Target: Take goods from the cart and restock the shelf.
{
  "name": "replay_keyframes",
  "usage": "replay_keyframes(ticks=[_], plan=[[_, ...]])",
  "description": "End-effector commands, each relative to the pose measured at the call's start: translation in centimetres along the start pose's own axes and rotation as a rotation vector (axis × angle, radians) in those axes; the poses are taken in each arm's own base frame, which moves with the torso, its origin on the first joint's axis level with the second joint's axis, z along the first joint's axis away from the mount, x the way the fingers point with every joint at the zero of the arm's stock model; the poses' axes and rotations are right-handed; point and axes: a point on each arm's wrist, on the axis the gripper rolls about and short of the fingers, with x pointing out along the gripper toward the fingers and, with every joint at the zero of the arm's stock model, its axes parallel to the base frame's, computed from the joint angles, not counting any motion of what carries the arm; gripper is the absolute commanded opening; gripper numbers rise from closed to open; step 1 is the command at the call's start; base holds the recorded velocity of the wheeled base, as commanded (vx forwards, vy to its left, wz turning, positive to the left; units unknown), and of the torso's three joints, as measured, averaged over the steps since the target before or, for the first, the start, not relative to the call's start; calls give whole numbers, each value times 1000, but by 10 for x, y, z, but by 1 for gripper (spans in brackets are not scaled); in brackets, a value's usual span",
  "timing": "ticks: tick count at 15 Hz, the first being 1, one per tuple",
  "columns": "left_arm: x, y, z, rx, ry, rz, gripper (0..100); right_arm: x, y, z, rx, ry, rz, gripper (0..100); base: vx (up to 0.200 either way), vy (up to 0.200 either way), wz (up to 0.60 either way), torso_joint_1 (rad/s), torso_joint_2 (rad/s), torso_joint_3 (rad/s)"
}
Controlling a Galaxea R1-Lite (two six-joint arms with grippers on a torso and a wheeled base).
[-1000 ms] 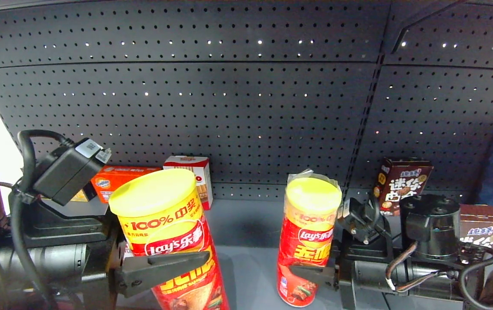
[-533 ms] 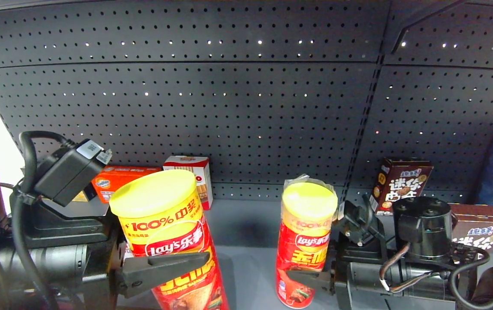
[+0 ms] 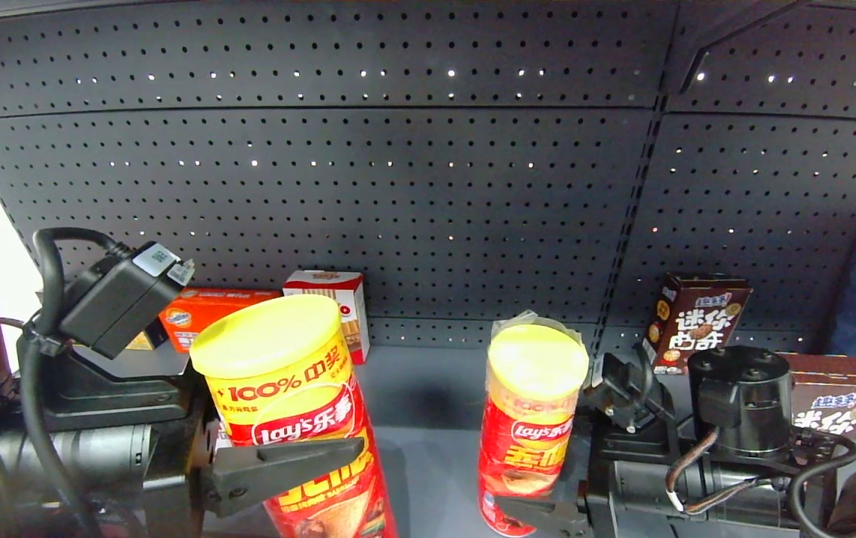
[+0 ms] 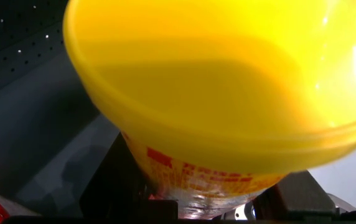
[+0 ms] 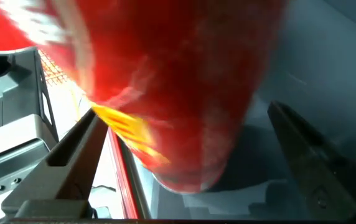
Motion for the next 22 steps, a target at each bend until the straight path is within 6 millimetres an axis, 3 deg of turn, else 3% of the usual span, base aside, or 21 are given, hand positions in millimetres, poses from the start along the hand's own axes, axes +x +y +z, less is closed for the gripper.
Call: replay_keyframes(ticks=[1, 17, 22], plan=[[0, 0, 0, 1, 0, 1, 0, -5, 2, 2, -5, -10, -4, 100, 0, 0, 0, 0, 0, 0], [0, 0, -1, -1, 3, -4, 0, -12, -6, 4, 5, -16, -97, 100, 0, 0, 0, 0, 0, 0], [0, 0, -1, -1, 3, -4, 0, -46, 13, 17, -38, -94, -103, 100, 0, 0, 0, 0, 0, 0]])
